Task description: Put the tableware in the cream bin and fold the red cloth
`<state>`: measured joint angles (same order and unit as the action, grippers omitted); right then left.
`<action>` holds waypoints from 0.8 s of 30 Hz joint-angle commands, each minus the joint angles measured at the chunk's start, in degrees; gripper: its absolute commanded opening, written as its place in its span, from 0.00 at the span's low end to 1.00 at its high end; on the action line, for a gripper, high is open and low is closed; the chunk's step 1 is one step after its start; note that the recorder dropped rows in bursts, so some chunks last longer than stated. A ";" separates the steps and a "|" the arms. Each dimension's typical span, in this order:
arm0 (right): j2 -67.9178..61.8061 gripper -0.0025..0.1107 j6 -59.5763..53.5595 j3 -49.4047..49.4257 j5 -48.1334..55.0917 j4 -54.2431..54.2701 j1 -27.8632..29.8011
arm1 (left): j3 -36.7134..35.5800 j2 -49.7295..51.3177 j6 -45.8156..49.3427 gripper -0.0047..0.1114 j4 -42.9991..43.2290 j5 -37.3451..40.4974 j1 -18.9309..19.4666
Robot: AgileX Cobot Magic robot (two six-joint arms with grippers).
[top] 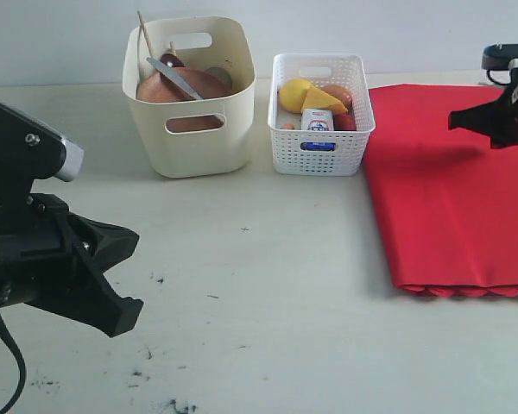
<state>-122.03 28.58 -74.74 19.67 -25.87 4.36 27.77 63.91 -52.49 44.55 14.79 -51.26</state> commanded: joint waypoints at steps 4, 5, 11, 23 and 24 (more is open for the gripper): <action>-6.95 0.02 -0.36 -1.82 -6.53 0.70 0.03 | -0.62 0.13 -0.61 0.06 -0.35 -0.75 -0.01; -8.09 0.02 -0.48 -3.05 -6.52 0.70 -0.08 | -0.62 0.13 -0.61 0.06 -0.35 -0.78 -0.01; -12.86 0.02 -4.25 -14.02 -4.12 3.43 -0.88 | -0.62 0.13 -0.61 0.06 0.77 -2.10 -0.01; -12.46 0.02 -16.85 -24.80 9.03 16.05 -1.04 | -0.62 0.13 -0.61 0.06 1.53 -2.21 -0.01; -11.47 0.02 -16.85 -24.80 10.07 16.35 -0.93 | -0.62 0.13 -0.61 0.06 1.53 -2.21 -0.01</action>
<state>-136.20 13.37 -98.89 26.62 -11.13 3.55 27.42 63.91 -52.49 45.26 13.24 -51.26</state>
